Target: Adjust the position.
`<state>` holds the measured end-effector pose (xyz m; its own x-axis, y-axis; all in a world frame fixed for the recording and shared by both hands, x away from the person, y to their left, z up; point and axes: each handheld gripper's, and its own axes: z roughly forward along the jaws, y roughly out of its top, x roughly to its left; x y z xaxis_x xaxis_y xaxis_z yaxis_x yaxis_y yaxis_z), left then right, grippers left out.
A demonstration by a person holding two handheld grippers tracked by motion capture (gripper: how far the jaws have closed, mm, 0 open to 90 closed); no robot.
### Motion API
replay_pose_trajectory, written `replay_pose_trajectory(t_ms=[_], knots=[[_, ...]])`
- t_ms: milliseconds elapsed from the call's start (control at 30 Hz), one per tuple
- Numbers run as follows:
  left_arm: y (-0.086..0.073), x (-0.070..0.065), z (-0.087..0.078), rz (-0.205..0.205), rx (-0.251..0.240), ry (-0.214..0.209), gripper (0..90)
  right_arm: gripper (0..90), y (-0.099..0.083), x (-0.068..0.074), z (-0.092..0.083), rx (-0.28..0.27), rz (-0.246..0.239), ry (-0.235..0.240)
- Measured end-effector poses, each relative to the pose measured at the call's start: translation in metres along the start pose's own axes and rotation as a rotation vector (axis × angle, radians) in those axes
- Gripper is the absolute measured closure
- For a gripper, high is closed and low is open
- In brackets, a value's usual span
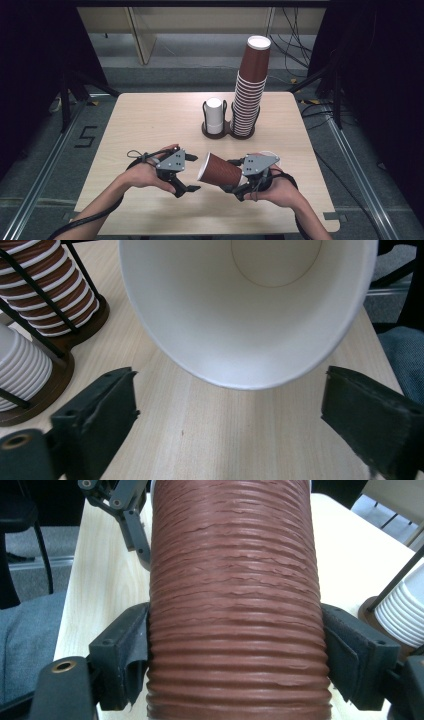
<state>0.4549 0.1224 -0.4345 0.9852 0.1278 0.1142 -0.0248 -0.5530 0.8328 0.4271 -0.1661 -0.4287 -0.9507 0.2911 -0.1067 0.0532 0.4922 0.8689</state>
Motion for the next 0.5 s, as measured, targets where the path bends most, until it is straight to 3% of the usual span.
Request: replay_pose_trajectory(t_ms=[33,67,100,167,200,300,333,500], knots=[[0.001,0.000,0.000,-0.005,-0.011,-0.006,3.9,21.3,0.000,0.001,-0.001,-0.005,0.015,0.003],[0.001,-0.001,0.001,-0.011,-0.026,-0.012,2.7,21.3,-0.001,0.000,-0.001,-0.015,-0.007,0.004],[0.002,-0.001,0.002,-0.017,-0.042,-0.021,1.5,21.3,-0.001,0.000,-0.001,-0.021,0.009,0.009],[0.003,-0.001,0.003,-0.024,-0.062,-0.036,0.2,21.3,-0.002,-0.001,-0.002,-0.034,-0.013,0.004],[0.004,-0.001,0.003,-0.025,-0.069,-0.038,0.0,21.3,-0.002,0.001,-0.002,-0.030,0.010,0.015],[0.007,-0.001,0.006,-0.024,-0.074,-0.049,0.0,21.3,-0.003,0.001,-0.001,-0.026,-0.019,0.011],[0.008,0.000,0.006,-0.022,-0.070,-0.064,0.0,21.3,-0.003,0.003,-0.001,-0.019,0.004,0.027],[0.013,0.003,0.009,-0.018,-0.080,-0.081,0.0,21.4,-0.003,0.004,0.000,-0.015,-0.012,0.039]])
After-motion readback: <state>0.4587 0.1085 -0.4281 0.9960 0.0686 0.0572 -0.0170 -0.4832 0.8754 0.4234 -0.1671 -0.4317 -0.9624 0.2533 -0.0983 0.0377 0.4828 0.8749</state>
